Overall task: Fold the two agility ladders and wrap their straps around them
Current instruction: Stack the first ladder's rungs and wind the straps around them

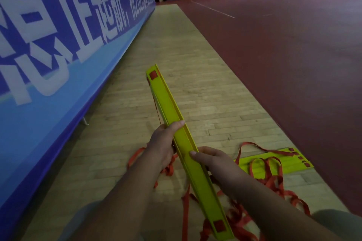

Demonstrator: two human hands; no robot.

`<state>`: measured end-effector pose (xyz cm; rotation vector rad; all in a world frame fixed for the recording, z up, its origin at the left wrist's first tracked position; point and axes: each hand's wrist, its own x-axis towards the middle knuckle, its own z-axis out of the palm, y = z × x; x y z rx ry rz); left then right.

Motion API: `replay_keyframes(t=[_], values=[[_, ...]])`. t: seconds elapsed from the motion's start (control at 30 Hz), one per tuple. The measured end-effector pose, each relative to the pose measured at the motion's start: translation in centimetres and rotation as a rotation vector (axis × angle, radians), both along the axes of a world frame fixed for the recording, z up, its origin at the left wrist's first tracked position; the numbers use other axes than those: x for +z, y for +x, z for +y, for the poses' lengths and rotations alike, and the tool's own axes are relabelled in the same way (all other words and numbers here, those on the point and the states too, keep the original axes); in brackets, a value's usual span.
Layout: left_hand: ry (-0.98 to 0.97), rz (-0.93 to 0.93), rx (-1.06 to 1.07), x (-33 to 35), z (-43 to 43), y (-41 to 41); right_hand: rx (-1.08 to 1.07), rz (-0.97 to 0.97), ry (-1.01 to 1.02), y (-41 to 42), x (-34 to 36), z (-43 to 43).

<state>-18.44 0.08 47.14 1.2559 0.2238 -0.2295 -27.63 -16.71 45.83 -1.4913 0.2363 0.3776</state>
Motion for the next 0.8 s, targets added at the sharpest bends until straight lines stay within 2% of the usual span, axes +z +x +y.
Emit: replay_keyframes(t=[0.13,0.47,0.6,0.8], values=[[0.035,-0.008,0.008,-0.2,0.1,0.0,-0.045,-0.009,-0.008,0.7,-1.2,-0.2],[0.258,-0.051,0.063,-1.0,-0.5,0.4,-0.005,-0.053,-0.229,1.2,-2.5,0.1],[0.258,-0.065,0.062,-1.7,-0.5,0.8,-0.012,-0.048,-0.326,1.1,-2.4,0.0],[0.164,-0.005,0.083,-0.9,-0.5,0.1,0.03,-0.087,-0.352,1.2,-2.3,-0.4]])
